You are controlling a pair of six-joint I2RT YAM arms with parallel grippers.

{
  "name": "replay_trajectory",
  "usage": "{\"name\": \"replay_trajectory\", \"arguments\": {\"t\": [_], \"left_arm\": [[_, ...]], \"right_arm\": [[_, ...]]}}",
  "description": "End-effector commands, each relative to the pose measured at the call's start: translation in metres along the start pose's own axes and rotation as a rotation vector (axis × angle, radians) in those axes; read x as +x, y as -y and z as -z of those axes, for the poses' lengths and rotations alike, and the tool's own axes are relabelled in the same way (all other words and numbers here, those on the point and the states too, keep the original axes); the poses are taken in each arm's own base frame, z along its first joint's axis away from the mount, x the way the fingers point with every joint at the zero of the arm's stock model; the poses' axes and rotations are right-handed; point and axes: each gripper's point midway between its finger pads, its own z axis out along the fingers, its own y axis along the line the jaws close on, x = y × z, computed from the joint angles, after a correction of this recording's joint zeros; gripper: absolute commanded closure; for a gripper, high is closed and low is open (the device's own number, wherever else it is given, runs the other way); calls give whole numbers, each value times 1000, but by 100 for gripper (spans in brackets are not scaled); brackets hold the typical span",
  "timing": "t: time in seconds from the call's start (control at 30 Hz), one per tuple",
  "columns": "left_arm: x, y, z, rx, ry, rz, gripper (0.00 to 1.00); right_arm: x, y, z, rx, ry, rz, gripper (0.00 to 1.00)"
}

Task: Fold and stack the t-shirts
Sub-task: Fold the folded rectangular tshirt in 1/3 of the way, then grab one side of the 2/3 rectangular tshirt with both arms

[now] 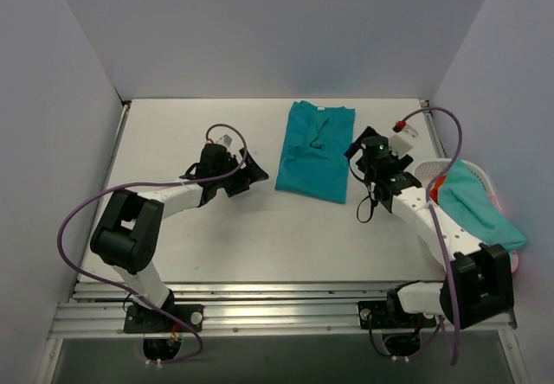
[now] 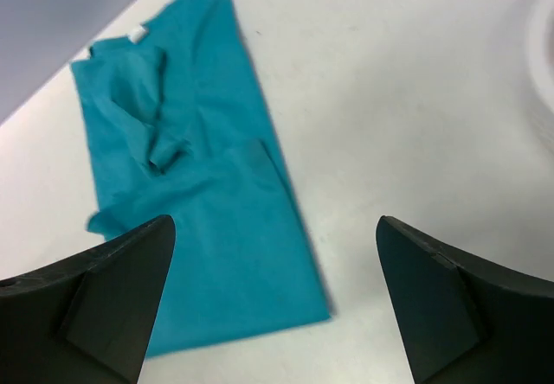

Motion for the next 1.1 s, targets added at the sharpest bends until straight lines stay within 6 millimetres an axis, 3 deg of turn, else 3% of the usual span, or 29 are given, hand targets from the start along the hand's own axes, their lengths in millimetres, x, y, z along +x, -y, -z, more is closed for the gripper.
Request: {"name": "replay_trajectory", "arguments": {"t": [0.0, 0.03, 0.07, 0.17, 0.3, 0.4, 0.67, 0.9, 0.97, 1.07], "left_arm": [[-1, 38, 0, 88, 51, -26, 6], [1, 41, -2, 92, 53, -21, 6], [3, 42, -8, 92, 44, -17, 6], [12, 50, -23, 123, 16, 6, 6], [21, 60, -37, 153, -11, 24, 8], [26, 62, -44, 148, -16, 23, 8], [22, 56, -52, 119, -4, 23, 9], [19, 50, -61, 106, -8, 28, 9], [19, 49, -63, 105, -9, 29, 9], [20, 46, -64, 102, -12, 33, 9]], "right_arm": [[33, 55, 26, 102, -59, 14, 3], [44, 52, 31, 66, -92, -10, 3], [63, 63, 35, 63, -130, -2, 3], [89, 60, 43, 2, -200, -40, 3], [143, 57, 33, -63, -344, -44, 4], [166, 51, 28, -83, -394, -37, 6], [193, 45, 12, -91, -438, -26, 7], [198, 45, 3, -75, -441, -11, 12], [196, 47, 2, -67, -433, -11, 19], [192, 48, 3, -56, -420, -13, 39]]}}
